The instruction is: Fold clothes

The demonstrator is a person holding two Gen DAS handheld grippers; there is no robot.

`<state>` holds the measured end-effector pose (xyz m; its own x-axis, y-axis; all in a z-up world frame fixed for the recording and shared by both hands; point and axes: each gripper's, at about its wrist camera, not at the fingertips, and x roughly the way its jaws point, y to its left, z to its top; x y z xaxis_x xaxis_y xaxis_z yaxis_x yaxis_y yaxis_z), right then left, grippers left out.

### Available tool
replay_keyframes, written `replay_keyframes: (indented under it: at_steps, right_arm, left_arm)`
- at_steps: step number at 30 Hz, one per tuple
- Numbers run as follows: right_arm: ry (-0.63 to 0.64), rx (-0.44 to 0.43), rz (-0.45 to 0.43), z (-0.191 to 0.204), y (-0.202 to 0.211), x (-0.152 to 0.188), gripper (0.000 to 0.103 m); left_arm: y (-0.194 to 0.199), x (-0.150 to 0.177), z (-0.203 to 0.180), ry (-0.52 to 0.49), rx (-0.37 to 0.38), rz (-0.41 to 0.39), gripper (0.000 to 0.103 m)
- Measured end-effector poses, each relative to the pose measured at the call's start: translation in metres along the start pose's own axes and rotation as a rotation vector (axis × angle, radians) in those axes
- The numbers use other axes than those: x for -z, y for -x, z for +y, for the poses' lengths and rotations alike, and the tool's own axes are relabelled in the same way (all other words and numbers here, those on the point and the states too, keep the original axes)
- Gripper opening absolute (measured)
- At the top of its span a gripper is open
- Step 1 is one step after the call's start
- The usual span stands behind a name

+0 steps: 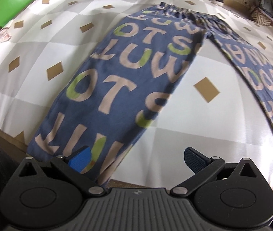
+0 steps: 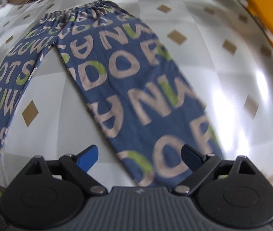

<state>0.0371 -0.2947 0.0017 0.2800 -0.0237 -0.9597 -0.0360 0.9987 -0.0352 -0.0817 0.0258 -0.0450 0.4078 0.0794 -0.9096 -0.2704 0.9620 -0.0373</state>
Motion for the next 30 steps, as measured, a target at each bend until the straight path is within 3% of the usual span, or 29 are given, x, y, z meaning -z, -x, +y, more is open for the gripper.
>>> replay_keyframes:
  at_steps: [3,8,13,30]
  right_arm:
    - [-0.042,-0.023,0.022,-0.021,0.0,-0.007,0.093]
    - [-0.31,-0.13,0.095,-0.068,-0.02,0.0,0.093]
    - [-0.472,-0.066,0.099,-0.101,-0.025,0.012,0.093]
    - [-0.399,-0.02,0.1,-0.094,-0.017,0.013,0.093]
  left_arm:
    - [0.004,-0.003,-0.011,-0.035,0.005,-0.005,0.103]
    - [0.007,-0.008,-0.027,-0.077,0.013,0.004,0.103]
    - [0.008,-0.01,-0.051,-0.126,0.021,0.014,0.103]
    - [0.03,-0.005,-0.132,-0.306,0.077,0.015,0.103]
